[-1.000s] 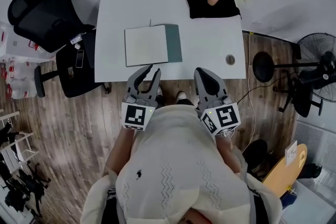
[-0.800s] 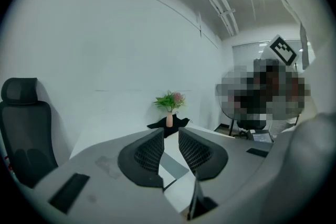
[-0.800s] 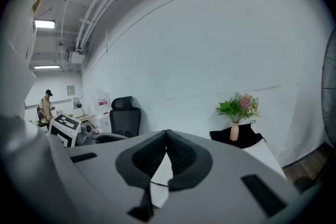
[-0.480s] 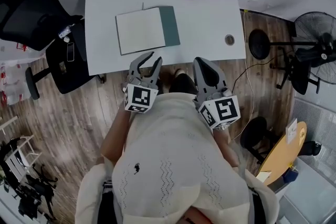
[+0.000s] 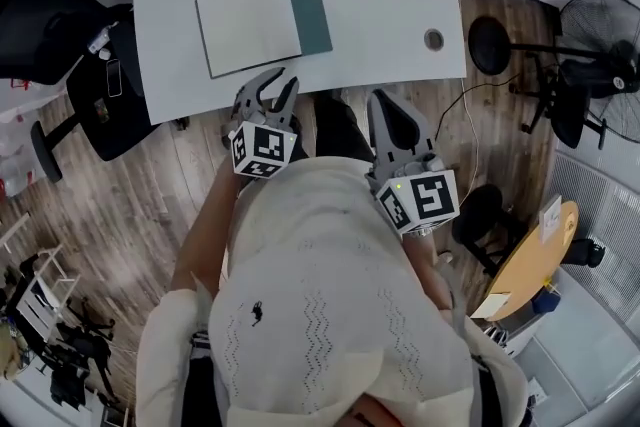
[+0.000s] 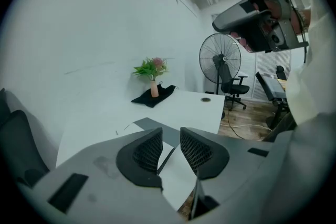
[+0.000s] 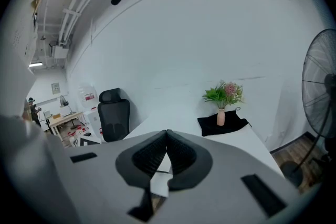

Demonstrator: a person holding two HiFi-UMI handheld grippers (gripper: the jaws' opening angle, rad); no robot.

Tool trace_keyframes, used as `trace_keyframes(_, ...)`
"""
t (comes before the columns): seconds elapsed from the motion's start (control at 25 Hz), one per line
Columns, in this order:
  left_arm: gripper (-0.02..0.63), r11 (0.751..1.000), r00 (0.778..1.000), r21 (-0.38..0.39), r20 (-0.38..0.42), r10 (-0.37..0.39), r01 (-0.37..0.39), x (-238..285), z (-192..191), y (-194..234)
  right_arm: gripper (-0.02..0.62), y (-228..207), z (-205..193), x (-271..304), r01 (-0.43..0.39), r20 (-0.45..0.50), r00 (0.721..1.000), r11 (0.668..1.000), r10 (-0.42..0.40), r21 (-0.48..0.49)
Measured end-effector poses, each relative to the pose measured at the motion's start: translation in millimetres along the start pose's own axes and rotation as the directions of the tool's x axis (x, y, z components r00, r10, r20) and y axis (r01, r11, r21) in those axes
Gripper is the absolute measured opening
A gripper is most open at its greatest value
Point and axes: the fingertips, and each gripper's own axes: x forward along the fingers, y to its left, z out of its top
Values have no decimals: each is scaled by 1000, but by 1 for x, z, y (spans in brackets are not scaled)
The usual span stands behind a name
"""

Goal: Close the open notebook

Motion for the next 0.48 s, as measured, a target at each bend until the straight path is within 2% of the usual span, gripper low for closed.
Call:
trace_keyframes(0.16,107,999,996,36,-79,29,-26,20,-19,0,2,-6,-6,6,-7,-24,1000,1000,7,3)
trace_keyframes(0.48,110,993,977,118,-206,47,-23,51,-45,-4,2,-18,-5,20,-40,-36,999,999,40,7)
